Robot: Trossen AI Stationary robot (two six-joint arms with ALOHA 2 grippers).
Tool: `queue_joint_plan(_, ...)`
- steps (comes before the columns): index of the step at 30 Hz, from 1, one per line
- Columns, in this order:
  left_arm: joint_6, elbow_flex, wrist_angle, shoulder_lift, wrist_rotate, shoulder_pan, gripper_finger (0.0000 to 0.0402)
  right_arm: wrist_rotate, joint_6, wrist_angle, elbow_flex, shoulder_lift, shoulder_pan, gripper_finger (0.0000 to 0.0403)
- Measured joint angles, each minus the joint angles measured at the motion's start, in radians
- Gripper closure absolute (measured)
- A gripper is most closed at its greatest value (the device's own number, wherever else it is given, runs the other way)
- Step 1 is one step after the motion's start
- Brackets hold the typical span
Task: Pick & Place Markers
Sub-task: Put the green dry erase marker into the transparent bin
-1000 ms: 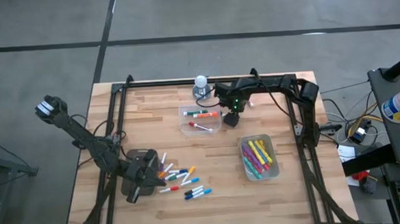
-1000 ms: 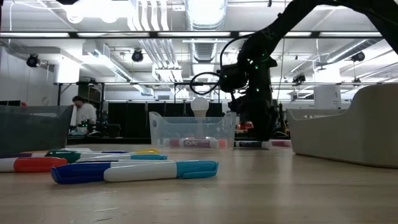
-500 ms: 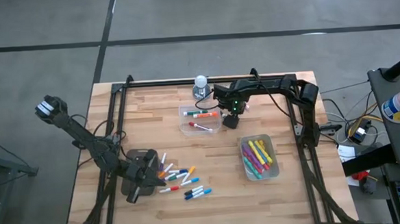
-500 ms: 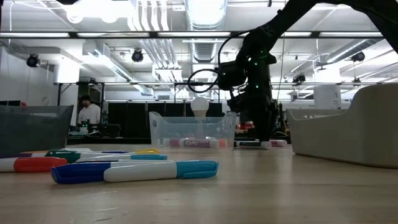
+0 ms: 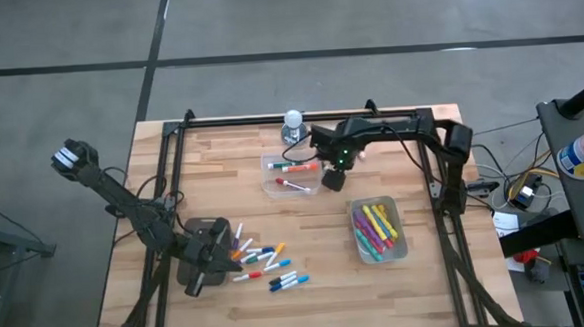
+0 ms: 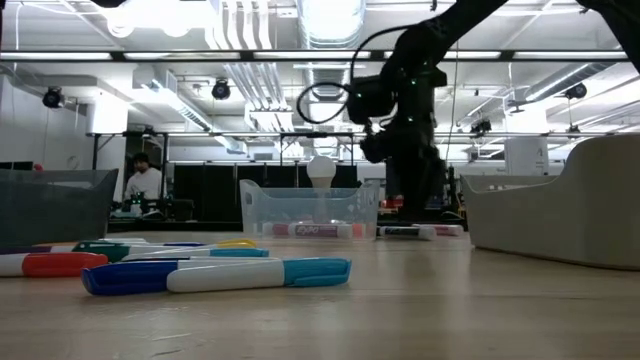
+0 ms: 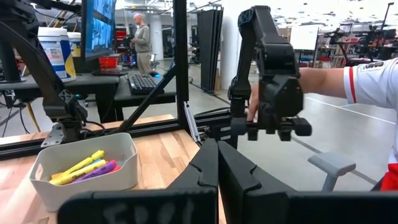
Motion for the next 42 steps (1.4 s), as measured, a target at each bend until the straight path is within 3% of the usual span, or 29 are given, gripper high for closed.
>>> queue_joint_plan(5, 0.0, 0.0, 0.006, 0.0, 0.0, 0.0, 0.0401, 0.017, 0.006, 0.06, -0.001, 0.023, 0.033, 0.0181)
queue_joint_plan(15, -0.002, 0.0, 0.022, 0.0, -0.001, 0.0, 0.0401, 0.197, 0.0, 0.035, -0.002, 0.042, 0.036, 0.0181)
queue_joint_plan(26, 0.007, 0.0, 0.025, 0.0, -0.001, 0.0, 0.0401, 0.104, -0.013, 0.035, -0.03, 0.085, -0.014, 0.019)
queue_joint_plan(31, 0.007, 0.0, 0.031, 0.0, -0.001, 0.0, 0.0401, 0.095, -0.014, 0.042, -0.035, 0.09, -0.028, 0.0225)
queue_joint_plan(42, 0.008, 0.0, 0.032, 0.0, -0.001, 0.0, 0.0401, 0.092, -0.026, 0.03, -0.036, 0.084, -0.023, 0.034)
